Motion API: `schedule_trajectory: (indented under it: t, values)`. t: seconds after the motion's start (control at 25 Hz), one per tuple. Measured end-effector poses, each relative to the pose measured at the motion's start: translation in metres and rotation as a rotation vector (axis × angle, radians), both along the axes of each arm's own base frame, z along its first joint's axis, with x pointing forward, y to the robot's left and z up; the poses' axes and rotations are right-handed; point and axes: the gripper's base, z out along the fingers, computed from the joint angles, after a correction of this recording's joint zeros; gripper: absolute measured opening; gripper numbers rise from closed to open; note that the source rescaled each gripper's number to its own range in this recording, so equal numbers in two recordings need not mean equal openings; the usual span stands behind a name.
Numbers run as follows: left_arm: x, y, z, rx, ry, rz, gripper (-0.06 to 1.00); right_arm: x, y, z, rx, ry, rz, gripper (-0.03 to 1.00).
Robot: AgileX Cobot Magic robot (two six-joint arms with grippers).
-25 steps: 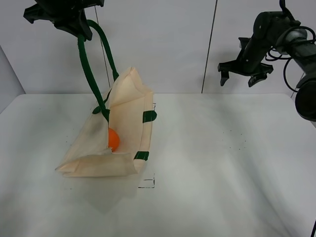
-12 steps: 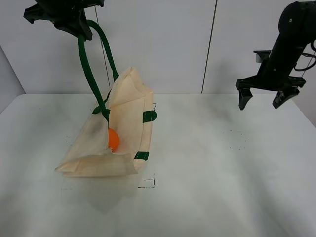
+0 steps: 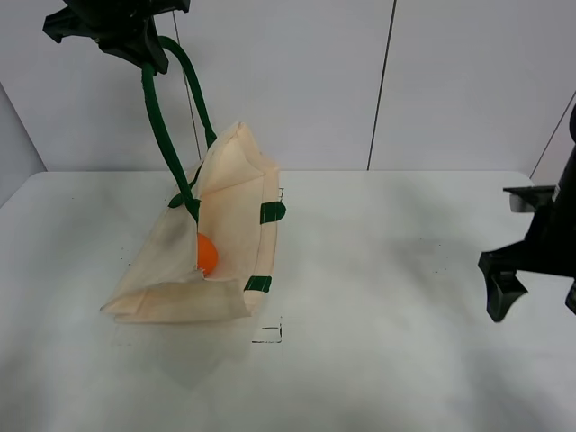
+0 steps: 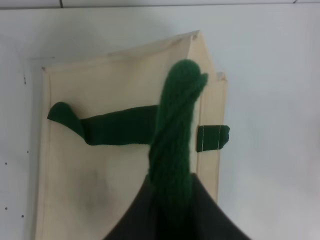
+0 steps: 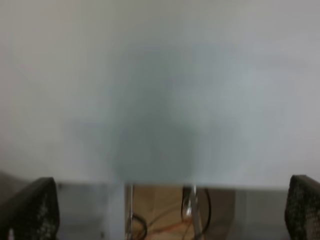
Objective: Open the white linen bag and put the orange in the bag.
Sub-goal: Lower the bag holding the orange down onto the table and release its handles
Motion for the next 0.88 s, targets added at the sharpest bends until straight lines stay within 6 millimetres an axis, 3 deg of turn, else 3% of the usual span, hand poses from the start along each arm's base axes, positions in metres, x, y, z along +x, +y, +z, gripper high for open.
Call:
schedule_trajectory:
  t: [0.24, 0.36, 0.44, 0.6, 0.64, 0.88]
  values:
    - [0.000, 0.000, 0.000, 0.001, 0.000, -0.001, 0.00, -0.075, -0.004, -0.015, -0.006, 0.048, -0.028, 1.00]
    - [0.000, 0.000, 0.000, 0.002, -0.001, -0.003, 0.00, -0.105, -0.005, -0.013, 0.000, -0.052, -0.030, 1.00]
    - [0.000, 0.000, 0.000, 0.002, -0.001, -0.004, 0.00, -0.120, -0.006, -0.003, 0.007, -0.164, -0.030, 1.00]
    - [0.000, 0.000, 0.000, 0.006, -0.002, -0.009, 0.00, -0.145, -0.007, 0.029, 0.030, -0.552, -0.017, 1.00]
    - [0.000, 0.000, 0.000, 0.006, -0.002, -0.009, 0.00, -0.145, -0.007, 0.029, 0.030, -0.552, -0.017, 1.00]
    - [0.000, 0.000, 0.000, 0.007, -0.003, -0.012, 0.00, -0.203, -0.010, 0.054, 0.049, -0.935, -0.007, 1.00]
